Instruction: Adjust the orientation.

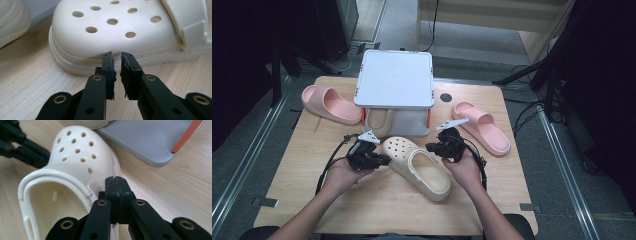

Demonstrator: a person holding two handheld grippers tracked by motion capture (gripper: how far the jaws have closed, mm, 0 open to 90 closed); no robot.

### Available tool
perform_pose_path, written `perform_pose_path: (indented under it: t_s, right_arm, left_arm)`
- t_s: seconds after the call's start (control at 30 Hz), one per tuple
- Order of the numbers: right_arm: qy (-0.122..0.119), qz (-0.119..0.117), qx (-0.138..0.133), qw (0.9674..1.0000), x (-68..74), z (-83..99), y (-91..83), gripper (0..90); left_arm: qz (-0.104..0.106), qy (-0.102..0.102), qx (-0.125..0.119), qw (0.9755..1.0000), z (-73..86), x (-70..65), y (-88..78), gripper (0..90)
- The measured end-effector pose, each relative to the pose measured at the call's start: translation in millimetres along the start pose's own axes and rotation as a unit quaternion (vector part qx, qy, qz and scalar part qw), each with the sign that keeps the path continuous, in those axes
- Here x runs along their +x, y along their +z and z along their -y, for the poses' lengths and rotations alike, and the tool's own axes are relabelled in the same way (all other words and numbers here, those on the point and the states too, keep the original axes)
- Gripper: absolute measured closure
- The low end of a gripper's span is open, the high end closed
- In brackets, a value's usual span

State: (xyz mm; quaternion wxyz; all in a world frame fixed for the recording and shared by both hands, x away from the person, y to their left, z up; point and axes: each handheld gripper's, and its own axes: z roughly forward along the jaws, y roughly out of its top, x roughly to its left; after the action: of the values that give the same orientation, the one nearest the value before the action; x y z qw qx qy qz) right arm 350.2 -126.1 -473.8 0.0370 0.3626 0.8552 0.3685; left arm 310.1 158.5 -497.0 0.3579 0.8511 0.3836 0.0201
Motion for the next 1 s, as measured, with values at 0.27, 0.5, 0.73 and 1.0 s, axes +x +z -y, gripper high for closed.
perform_pose_path:
  t_s: [0.27, 0.5, 0.73, 1.0]
  right_arm:
    - [0.006, 0.001, -0.002, 1.0, 13.3, 10.9, -5.1, 90.0]
    - [0.006, 0.002, -0.003, 1.0, 23.4, 17.7, -7.7, 90.0]
    - [0.02, 0.008, -0.006, 0.9998, 29.8, 26.2, -12.6, 90.0]
    - [0.041, 0.007, -0.011, 0.9991, 26.8, 34.8, -14.8, 86.8]
  left_arm:
    - [-0.004, -0.006, -0.002, 1.0, -7.2, 6.7, 3.6, 80.4]
    - [0.005, -0.01, 0.001, 0.9999, -13.2, 12.2, 6.7, 81.2]
    - [0.012, -0.002, 0.004, 0.9999, -21.6, 13.1, 13.2, 82.1]
    - [0.026, -0.006, 0.005, 0.9996, -28.5, 13.7, 20.4, 81.5]
